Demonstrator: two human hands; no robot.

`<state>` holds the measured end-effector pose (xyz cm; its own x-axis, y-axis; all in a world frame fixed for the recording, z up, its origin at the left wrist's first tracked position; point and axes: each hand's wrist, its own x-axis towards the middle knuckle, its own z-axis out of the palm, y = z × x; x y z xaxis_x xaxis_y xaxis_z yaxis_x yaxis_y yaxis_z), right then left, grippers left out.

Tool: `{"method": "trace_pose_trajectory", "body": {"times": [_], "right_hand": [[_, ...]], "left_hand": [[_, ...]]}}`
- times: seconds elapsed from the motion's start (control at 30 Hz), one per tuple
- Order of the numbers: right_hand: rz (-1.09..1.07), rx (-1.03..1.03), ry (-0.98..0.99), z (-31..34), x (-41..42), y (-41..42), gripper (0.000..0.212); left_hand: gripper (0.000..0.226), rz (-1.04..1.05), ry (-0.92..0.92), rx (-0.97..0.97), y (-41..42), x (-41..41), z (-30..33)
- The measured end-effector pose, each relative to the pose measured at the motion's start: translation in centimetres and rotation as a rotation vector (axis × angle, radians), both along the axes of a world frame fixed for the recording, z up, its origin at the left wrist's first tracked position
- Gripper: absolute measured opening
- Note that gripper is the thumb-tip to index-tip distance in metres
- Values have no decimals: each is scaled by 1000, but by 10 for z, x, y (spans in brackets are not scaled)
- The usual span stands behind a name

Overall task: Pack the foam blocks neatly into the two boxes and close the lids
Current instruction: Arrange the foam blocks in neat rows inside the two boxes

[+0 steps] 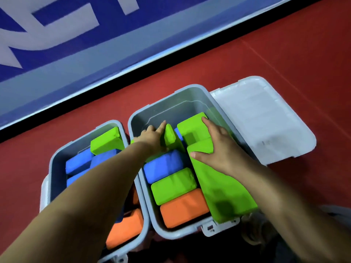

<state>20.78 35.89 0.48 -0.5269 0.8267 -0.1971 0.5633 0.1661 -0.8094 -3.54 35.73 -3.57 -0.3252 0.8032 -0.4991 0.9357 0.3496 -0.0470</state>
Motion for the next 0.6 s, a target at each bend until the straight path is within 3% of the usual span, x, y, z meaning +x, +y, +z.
{"method": "trace_pose_trajectory", "body": {"times": [0.27,0.6], "right_hand": [[22,-55,-34,-1,-2,1,95],[64,-103,-77,1,3,4,92]], "left_hand": [[65,161,-66,-37,4,14,-62],[63,168,-148,-15,0,-3,-65]]}}
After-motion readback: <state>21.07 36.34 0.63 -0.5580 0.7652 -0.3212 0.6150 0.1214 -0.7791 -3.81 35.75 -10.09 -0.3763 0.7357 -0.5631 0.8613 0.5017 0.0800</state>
